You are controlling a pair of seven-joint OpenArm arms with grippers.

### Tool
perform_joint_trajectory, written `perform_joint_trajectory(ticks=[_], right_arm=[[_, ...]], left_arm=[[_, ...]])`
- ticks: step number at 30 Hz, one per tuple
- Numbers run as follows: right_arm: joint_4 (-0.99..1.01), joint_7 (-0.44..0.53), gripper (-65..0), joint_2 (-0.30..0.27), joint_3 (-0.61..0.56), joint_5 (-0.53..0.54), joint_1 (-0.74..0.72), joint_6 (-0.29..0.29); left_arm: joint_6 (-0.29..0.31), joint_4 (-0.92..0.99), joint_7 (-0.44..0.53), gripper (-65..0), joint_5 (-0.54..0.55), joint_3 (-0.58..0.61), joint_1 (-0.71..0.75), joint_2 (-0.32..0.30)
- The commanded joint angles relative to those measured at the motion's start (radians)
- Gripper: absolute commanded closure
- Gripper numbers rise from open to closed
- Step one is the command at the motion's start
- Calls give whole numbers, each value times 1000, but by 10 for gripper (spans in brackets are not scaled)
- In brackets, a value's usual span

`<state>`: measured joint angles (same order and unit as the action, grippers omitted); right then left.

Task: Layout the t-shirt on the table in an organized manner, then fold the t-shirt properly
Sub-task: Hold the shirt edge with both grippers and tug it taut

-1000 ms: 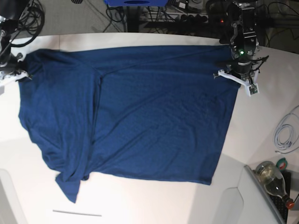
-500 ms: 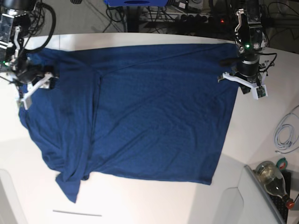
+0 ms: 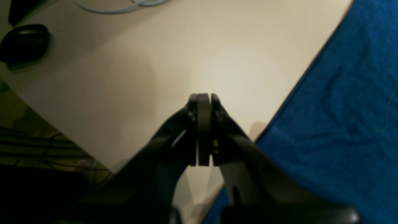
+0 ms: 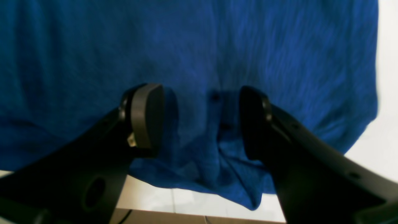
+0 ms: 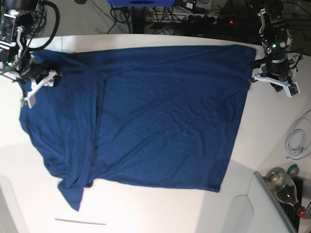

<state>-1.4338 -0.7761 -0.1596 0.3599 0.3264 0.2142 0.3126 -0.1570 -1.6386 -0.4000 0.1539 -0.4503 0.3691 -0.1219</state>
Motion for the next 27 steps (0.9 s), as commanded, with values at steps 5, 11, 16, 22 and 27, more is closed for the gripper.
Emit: perform_joint_trajectory(ticks=[5, 11, 16, 22, 27], right_arm=[[-2, 16, -359, -11, 6, 7, 4, -3], [-8, 14, -107, -8, 6, 9, 17, -3], [-55, 11, -38, -7, 6, 9, 43, -3], [-149, -13, -33, -5, 6, 10, 92, -3], [-195, -46, -23, 18, 6, 12, 121, -3]], left_arm=[[-5, -15, 26, 0, -7, 2, 14, -9], [-5, -13, 26, 0, -7, -2, 14, -9], [-5, 24, 26, 0, -9, -3, 14, -9], [-5, 34, 26, 0, -9, -2, 14, -9], [-5, 34, 26, 0, -9, 0, 5, -9]])
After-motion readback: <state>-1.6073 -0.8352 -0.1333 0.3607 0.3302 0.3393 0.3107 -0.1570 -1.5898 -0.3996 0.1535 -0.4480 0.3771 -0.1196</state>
